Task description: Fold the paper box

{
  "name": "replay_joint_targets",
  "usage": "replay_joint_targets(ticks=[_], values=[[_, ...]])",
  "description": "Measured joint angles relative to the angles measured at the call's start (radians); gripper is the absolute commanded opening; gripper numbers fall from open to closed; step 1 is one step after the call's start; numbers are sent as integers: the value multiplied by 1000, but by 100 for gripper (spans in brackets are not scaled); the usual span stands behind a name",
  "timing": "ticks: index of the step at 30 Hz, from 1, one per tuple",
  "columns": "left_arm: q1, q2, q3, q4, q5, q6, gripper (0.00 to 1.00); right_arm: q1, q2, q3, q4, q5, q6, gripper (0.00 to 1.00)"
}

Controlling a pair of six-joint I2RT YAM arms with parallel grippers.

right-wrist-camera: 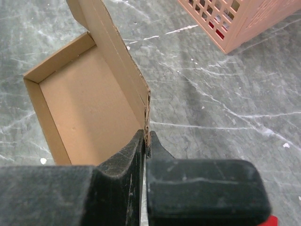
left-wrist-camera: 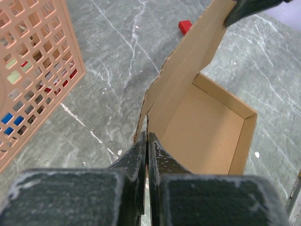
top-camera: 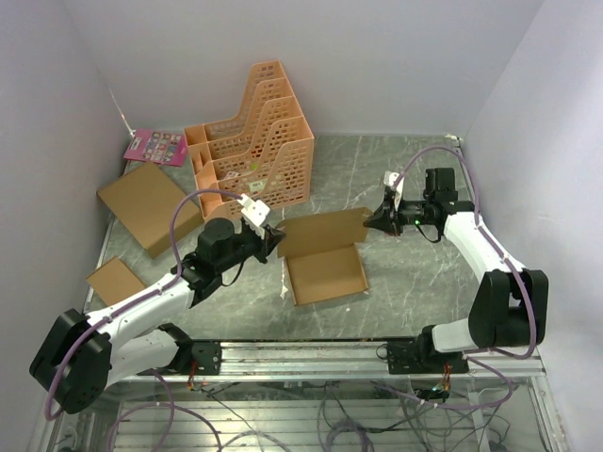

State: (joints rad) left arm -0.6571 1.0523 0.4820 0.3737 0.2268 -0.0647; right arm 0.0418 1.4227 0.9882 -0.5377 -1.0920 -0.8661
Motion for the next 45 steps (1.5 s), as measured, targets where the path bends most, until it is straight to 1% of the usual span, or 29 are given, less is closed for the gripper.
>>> replay_joint_targets(ticks=[2,5,9,14,19,24,29,35,41,45], values=[[0,0,3,6,-20,-18,7,8,-27,-31,68,19,77,0],[-2,5,10,21,-87,-48,7,51,-93,-101,225,103,240,0],[-9,43,29,64,-221,-74,7,136,-136,-150,418,286,449,0],[-50,123,41,158,-360,-78,7,197,-135,-199,597,495,641,0],[-71,222,48,260,-456,-74,7,270,-121,-249,719,721,817,0],[-100,289,54,329,-545,-74,7,333,-72,-249,764,913,955,0],[-143,321,54,388,-653,-71,7,376,-74,-270,794,1021,1028,0],[-156,373,68,468,-743,-30,7,423,-74,-289,869,1112,1041,0],[-153,471,117,579,-789,15,7,458,-40,-310,1002,1231,1012,0],[-154,521,114,615,-789,12,7,467,-18,-354,1044,1260,1012,0]])
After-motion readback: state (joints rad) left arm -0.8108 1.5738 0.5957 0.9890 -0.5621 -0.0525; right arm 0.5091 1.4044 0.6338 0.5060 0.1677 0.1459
